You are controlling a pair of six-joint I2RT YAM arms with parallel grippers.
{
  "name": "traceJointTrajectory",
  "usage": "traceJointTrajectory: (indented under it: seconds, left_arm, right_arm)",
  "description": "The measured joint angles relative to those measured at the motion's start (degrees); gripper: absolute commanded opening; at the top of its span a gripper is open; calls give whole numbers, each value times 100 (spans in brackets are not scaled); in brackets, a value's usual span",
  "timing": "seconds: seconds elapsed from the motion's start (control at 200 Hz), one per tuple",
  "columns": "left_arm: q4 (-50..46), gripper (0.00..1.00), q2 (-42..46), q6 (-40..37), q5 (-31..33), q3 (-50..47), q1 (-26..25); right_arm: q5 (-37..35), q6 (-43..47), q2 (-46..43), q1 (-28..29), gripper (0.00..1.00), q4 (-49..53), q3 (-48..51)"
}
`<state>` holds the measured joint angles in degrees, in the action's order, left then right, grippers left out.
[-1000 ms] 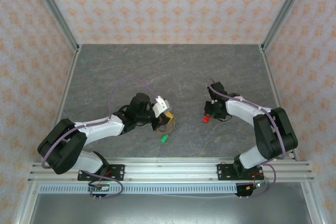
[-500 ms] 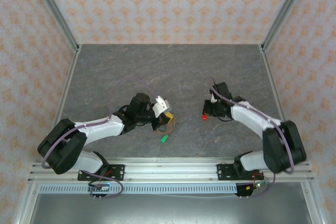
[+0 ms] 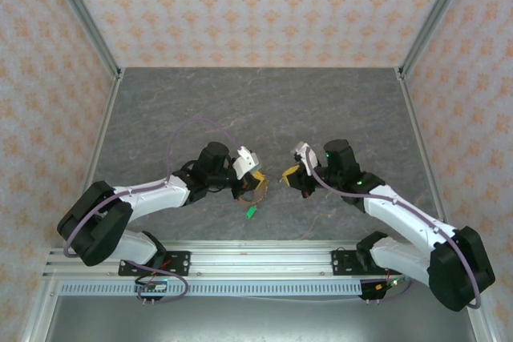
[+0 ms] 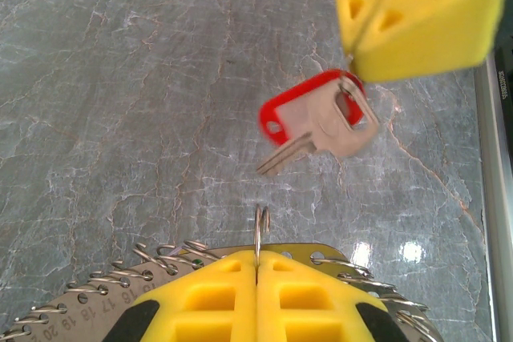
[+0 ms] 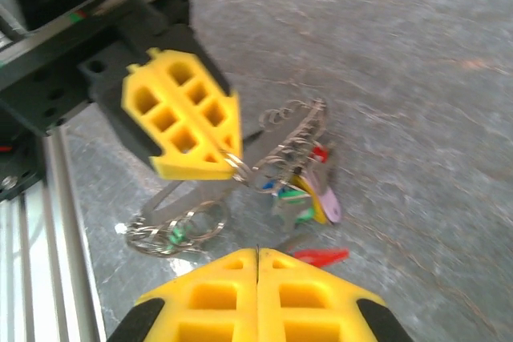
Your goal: Put the keys on the keyring
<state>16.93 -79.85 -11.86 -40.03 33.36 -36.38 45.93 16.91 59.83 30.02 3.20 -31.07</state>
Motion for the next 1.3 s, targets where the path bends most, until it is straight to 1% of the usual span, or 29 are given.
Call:
traceJointTrajectory:
  seconds: [0.255, 0.485, 0.846, 1.031, 1.301]
  left_arm:
    - [-2, 0, 0, -4, -7, 0, 0]
    - [-74, 0, 0, -17, -39, 24, 0]
    - [-92, 0, 0, -20, -116, 33, 0]
    - [-109, 0, 0, -20, -151, 35, 0]
    - [-151, 0, 0, -20, -149, 44, 0]
  right_arm:
    - [564, 404, 533, 162, 0, -234, -79]
    - [817, 514, 809, 162, 0, -457, -219]
    - [826, 658, 1370, 291, 0, -662, -501]
    - [787, 717, 1515, 334, 0, -782, -560]
    - [463, 894, 1554, 400, 0, -723, -612]
